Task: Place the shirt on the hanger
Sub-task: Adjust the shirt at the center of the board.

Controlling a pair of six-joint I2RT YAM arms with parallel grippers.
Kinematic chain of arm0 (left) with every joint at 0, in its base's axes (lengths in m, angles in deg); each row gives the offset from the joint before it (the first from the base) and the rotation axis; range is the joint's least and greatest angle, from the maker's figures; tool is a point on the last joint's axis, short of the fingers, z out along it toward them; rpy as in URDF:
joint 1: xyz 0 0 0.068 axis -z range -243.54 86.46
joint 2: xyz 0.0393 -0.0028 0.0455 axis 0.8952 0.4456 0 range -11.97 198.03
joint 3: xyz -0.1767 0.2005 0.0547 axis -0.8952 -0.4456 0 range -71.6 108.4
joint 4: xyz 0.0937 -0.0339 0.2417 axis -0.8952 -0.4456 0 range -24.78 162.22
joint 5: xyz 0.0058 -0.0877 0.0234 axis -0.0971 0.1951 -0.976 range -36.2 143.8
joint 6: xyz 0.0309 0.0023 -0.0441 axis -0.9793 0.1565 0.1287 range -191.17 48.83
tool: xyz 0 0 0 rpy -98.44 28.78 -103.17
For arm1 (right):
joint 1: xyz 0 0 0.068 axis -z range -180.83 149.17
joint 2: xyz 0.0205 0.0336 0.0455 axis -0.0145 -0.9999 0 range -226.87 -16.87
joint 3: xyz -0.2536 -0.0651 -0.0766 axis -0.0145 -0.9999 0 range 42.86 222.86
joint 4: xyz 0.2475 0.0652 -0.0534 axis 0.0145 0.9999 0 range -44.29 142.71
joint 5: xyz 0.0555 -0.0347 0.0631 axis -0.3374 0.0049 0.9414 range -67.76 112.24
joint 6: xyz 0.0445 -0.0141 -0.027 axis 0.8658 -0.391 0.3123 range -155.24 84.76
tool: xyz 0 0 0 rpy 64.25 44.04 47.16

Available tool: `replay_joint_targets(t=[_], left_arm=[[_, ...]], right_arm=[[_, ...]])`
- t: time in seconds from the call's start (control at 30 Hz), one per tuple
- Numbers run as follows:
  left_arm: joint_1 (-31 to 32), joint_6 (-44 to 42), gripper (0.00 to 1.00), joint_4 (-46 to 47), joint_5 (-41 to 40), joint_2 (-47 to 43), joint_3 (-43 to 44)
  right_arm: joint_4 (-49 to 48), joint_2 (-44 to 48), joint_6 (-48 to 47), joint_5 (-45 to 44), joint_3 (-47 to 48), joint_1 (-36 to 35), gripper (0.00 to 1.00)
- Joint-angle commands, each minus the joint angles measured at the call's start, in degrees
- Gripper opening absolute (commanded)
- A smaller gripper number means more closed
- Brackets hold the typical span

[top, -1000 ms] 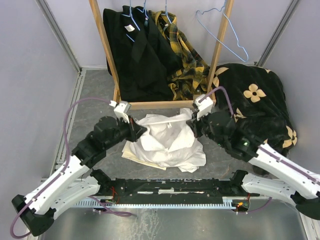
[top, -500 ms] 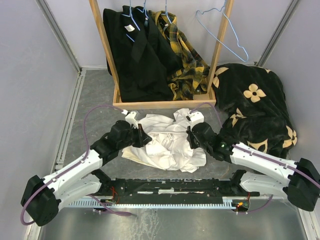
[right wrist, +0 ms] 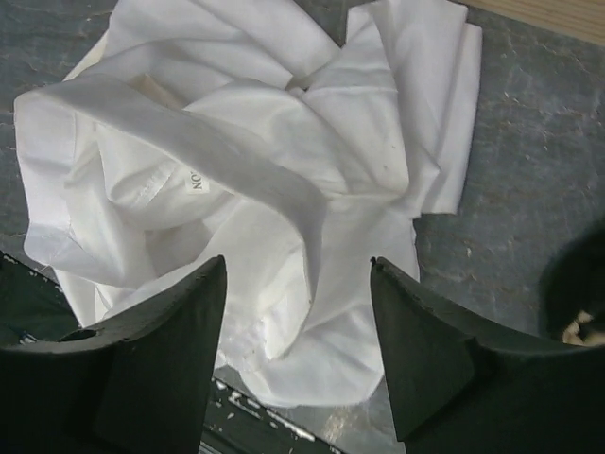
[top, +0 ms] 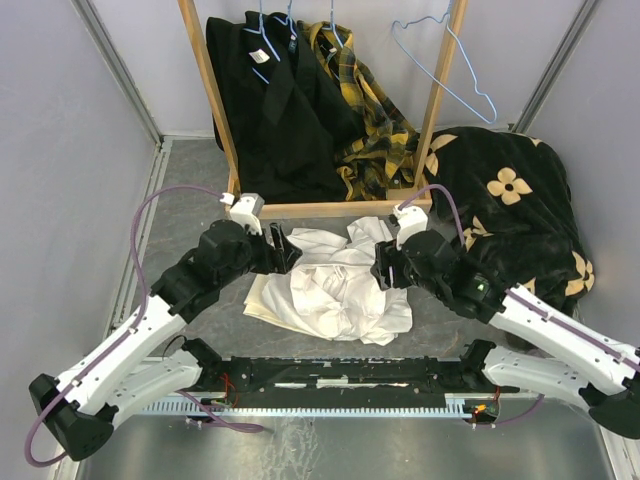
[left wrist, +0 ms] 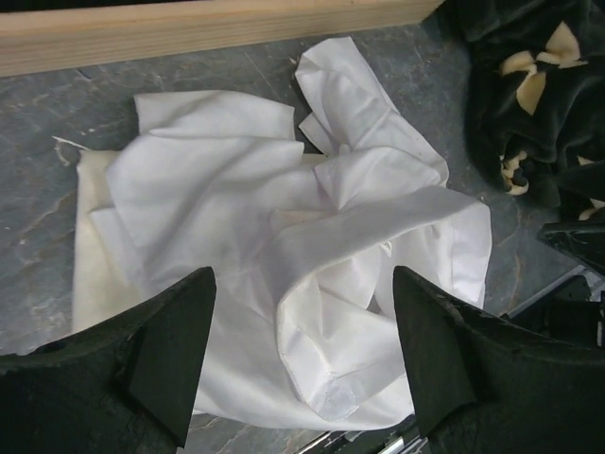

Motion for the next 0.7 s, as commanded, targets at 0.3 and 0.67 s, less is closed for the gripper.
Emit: replay_joint_targets(t=[0.3, 0.67], left_arm=[[-0.3, -5.7, 0.92, -17.7, -6.0, 10.2, 11.2], [-0.3, -1.9, 0.99, -33.0, -23.3, 22.7, 20.3]], right_arm=[[19.4, -5.5, 3.0, -4.3, 11.4, 0.3, 0.84], [17.5, -1.6, 0.1, -10.3, 13.3, 0.3, 0.99]])
